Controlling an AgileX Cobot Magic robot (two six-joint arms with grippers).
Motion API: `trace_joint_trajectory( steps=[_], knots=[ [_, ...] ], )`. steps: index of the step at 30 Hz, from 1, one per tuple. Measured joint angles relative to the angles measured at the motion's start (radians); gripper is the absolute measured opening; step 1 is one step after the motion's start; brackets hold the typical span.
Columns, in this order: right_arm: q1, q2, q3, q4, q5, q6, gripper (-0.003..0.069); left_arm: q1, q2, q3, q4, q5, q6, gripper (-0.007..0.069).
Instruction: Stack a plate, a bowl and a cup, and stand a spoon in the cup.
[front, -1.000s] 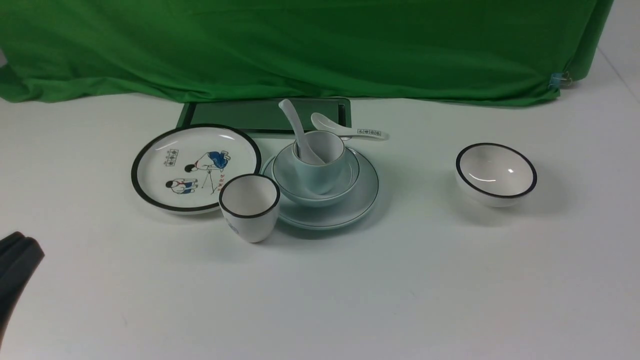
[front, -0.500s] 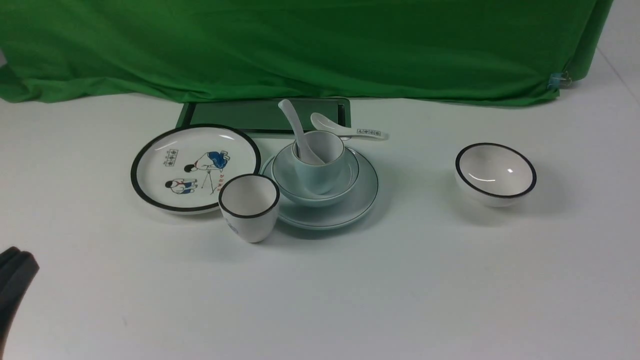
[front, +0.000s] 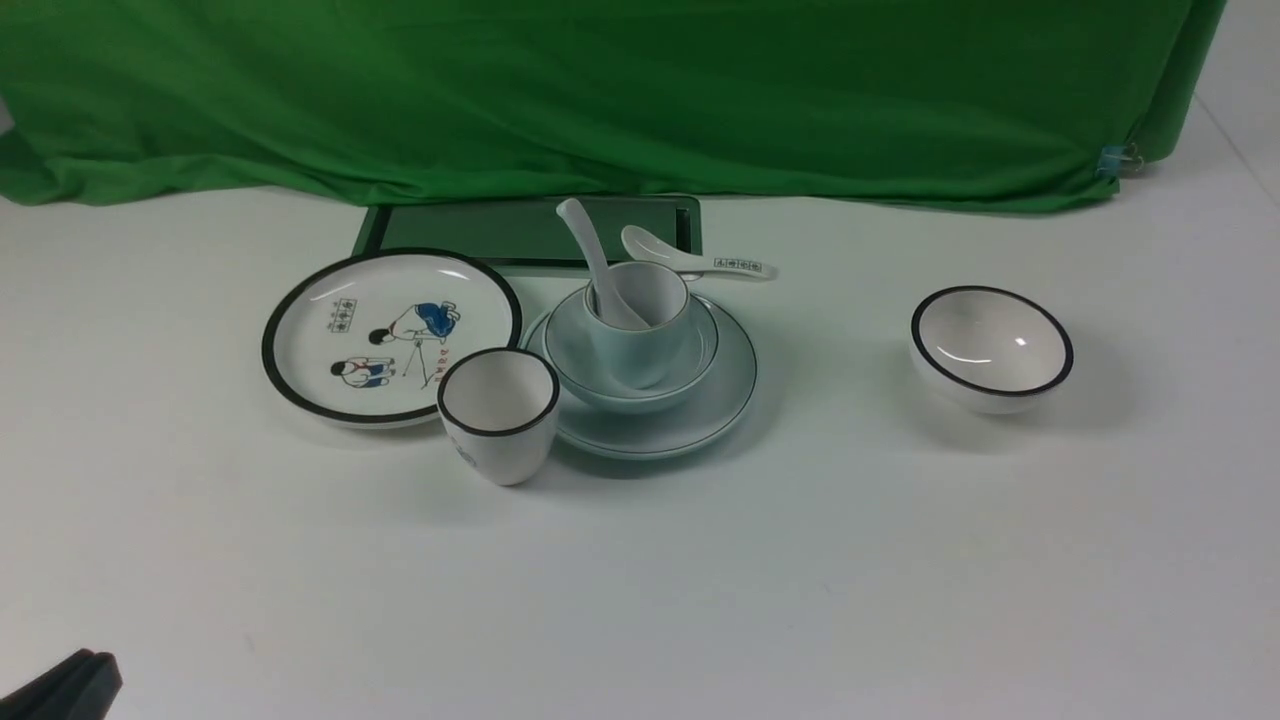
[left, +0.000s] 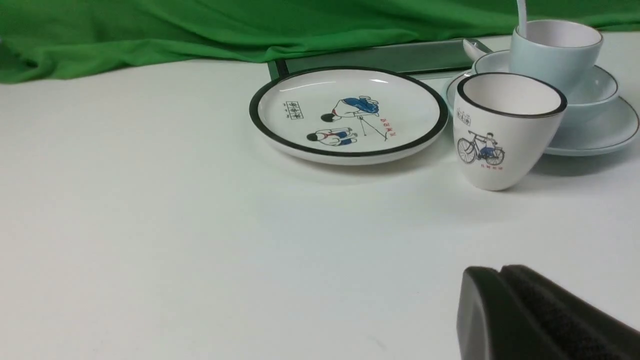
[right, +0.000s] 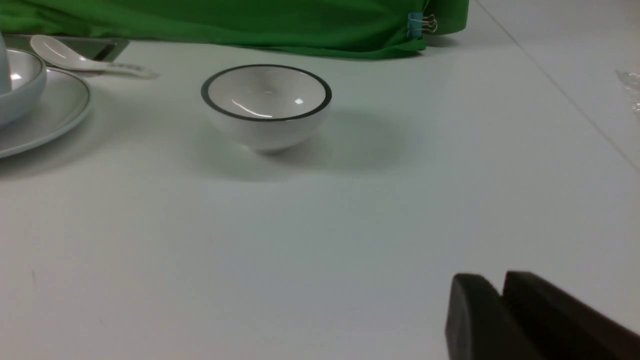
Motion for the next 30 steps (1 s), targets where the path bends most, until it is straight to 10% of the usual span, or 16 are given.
trace_joint_trajectory(
  steps=[30],
  knots=[
    [0.0, 0.0, 0.0, 0.0, 0.0, 0.0, 0.0185, 0.0, 0.0, 0.0, 0.0, -0.009, -0.013, -0.0031]
  ],
)
